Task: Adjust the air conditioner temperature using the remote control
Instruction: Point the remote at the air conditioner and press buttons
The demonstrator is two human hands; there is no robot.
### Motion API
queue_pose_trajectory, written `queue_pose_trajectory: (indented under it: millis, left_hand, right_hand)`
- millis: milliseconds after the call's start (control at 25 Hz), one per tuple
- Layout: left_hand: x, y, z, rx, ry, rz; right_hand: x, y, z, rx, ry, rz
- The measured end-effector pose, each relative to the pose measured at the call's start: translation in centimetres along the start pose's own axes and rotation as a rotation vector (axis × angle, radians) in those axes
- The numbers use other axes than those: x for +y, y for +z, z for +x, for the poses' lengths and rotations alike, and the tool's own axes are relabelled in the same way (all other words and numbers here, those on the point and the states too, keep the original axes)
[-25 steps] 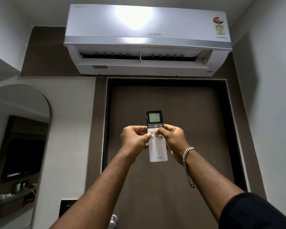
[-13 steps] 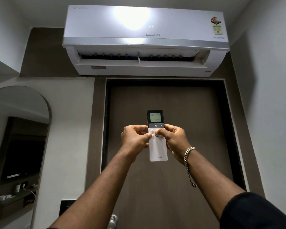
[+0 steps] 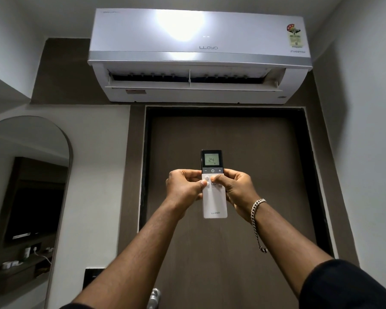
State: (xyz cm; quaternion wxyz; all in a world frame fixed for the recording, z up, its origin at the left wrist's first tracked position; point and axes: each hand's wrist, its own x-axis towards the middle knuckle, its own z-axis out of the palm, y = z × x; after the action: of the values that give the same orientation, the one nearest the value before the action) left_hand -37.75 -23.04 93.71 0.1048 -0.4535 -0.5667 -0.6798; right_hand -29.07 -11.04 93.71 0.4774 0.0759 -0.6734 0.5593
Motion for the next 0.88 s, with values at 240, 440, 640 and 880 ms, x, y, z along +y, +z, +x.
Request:
queue_pose_trajectory:
  millis: [240, 440, 640, 880]
  left_hand:
    - [0.05, 0.09, -0.11, -0.011, 0.012, -0.009]
    - [0.12, 0.26, -0.07, -0.02, 0.006, 0.001]
    - [0.18, 0.41, -0.13, -0.018, -0.006, -0.015]
    - [0.07, 0.72, -0.23, -0.002, -0.011, -0.014]
  right_hand:
    - [-0.23, -0.14, -0.2, 0.011, -0.016, -0.018]
    - [-0.35, -0.27, -0.26, 0.01, -0.027, -0.022]
    - [-0.51, -0.29, -0.42, 0.008, -0.029, -0.029]
    - [-0.41, -0.1, -0.52, 0.029, -0.03, -0.036]
